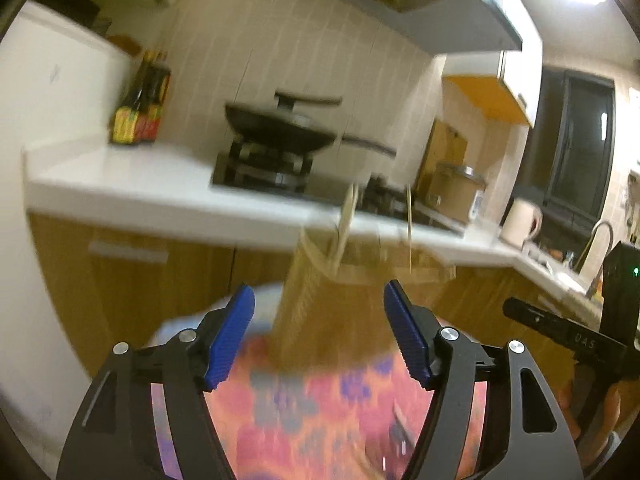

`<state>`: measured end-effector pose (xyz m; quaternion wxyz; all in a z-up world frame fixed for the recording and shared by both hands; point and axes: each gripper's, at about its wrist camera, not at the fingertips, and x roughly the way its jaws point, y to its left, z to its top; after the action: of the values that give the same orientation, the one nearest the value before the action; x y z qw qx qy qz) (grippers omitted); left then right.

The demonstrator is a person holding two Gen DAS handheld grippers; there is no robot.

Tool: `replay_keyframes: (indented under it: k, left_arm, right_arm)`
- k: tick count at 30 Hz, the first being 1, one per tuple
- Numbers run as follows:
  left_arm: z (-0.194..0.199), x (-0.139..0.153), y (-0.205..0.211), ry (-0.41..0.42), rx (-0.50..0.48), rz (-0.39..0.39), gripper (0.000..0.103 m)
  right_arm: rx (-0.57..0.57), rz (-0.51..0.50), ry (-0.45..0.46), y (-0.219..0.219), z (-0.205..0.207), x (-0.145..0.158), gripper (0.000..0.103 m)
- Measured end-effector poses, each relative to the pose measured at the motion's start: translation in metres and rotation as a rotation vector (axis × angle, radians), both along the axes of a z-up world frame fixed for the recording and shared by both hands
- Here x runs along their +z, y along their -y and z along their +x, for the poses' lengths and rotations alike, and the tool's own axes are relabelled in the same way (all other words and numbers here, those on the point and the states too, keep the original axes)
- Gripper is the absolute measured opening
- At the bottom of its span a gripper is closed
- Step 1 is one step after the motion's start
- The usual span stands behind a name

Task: Organize utensils
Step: 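Lift the chopsticks over the tan basket and open both tools to drop them, then lower both open tools back over the remaining spoons on the cloth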

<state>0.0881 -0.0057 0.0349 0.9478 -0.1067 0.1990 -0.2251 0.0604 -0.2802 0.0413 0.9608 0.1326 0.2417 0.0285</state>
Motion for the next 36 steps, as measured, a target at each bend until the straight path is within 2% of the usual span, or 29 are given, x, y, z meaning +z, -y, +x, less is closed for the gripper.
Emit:
replay_keyframes:
  k: [4,9,11,13,14,16,21,27,30,34,36]
  left_arm:
    - [-0.025,-0.032,0.005,-0.100,-0.021,0.031,0.065]
    - [-0.041,-0.056,0.012,-0.170,-0.042,0.061,0.064]
    - [-0.044,-0.063,0.012,-0.181,-0.047,0.054,0.064]
    - [-0.045,-0.069,0.012,-0.188,-0.047,0.046,0.062]
    - [-0.046,-0.072,0.012,-0.187,-0.047,0.044,0.059]
    - [-0.047,-0.071,0.013,-0.175,-0.054,0.040,0.056]
    - [-0.049,-0.069,0.013,-0.158,-0.081,0.023,0.054]
    - [-0.048,-0.071,0.013,-0.176,-0.105,0.004,0.053]
    - [-0.047,-0.072,0.017,-0.193,-0.120,0.024,0.053]
    - [-0.048,-0.074,0.024,-0.204,-0.135,0.072,0.052]
    - [-0.049,-0.074,0.029,-0.210,-0.152,0.096,0.051]
  right_arm:
    - [0.054,0.000,-0.104,-0.019,-0.019,-0.039,0.059]
    - [0.116,0.014,-0.211,-0.039,-0.030,-0.072,0.059]
    - [0.135,0.003,-0.239,-0.047,-0.032,-0.080,0.051]
    - [0.172,0.004,-0.270,-0.054,-0.032,-0.087,0.034]
    - [0.191,0.002,-0.285,-0.058,-0.033,-0.090,0.032]
    - [0.215,-0.007,-0.300,-0.065,-0.033,-0.093,0.025]
    - [0.270,-0.010,-0.364,-0.081,-0.024,-0.098,0.017]
    - [0.259,-0.067,-0.442,-0.093,-0.012,-0.107,0.015]
    - [0.244,-0.097,-0.484,-0.097,-0.009,-0.106,0.015]
    - [0.260,-0.142,-0.516,-0.103,-0.012,-0.103,0.010]
    - [0.291,-0.089,-0.515,-0.099,-0.014,-0.105,0.010]
